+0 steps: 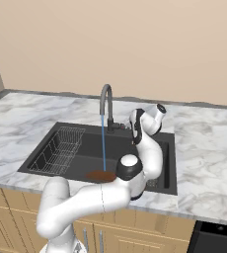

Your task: Turn on the sink faucet with hot water and rinse the cutting board for ten seconds, then turn off the faucet. Push the cutting board to reach the water if necessary.

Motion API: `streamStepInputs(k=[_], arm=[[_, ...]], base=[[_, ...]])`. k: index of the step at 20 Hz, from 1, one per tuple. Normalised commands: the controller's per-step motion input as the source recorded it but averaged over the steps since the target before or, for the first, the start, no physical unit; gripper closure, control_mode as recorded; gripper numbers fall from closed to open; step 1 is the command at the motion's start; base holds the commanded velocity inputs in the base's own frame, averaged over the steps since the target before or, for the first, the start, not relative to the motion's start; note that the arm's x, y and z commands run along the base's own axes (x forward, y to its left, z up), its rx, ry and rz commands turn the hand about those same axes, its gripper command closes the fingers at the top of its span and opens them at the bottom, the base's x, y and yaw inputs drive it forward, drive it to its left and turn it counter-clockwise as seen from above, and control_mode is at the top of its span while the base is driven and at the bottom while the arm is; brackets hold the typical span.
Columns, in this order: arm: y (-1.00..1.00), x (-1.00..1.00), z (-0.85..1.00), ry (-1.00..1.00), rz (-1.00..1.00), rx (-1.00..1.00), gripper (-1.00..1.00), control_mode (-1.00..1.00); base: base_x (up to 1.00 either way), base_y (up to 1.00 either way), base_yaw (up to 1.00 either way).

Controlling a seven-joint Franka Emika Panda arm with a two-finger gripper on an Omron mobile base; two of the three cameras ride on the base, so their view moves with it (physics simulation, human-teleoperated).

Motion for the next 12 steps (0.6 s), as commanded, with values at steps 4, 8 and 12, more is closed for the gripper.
streamStepInputs(k=[4,8,12], arm=[[0.4,0.0,0.0,0.0,0.0,-0.01,-1.0,-1.0],[0.51,0.0,0.0,0.0,0.0,-0.04,-1.0,-1.0],[0.67,0.0,-0.02,0.0,0.0,-0.08,-1.0,-1.0]], base=[[0.0,0.0,0.0],[0.0,0.0,0.0],[0.0,0.0,0.0]])
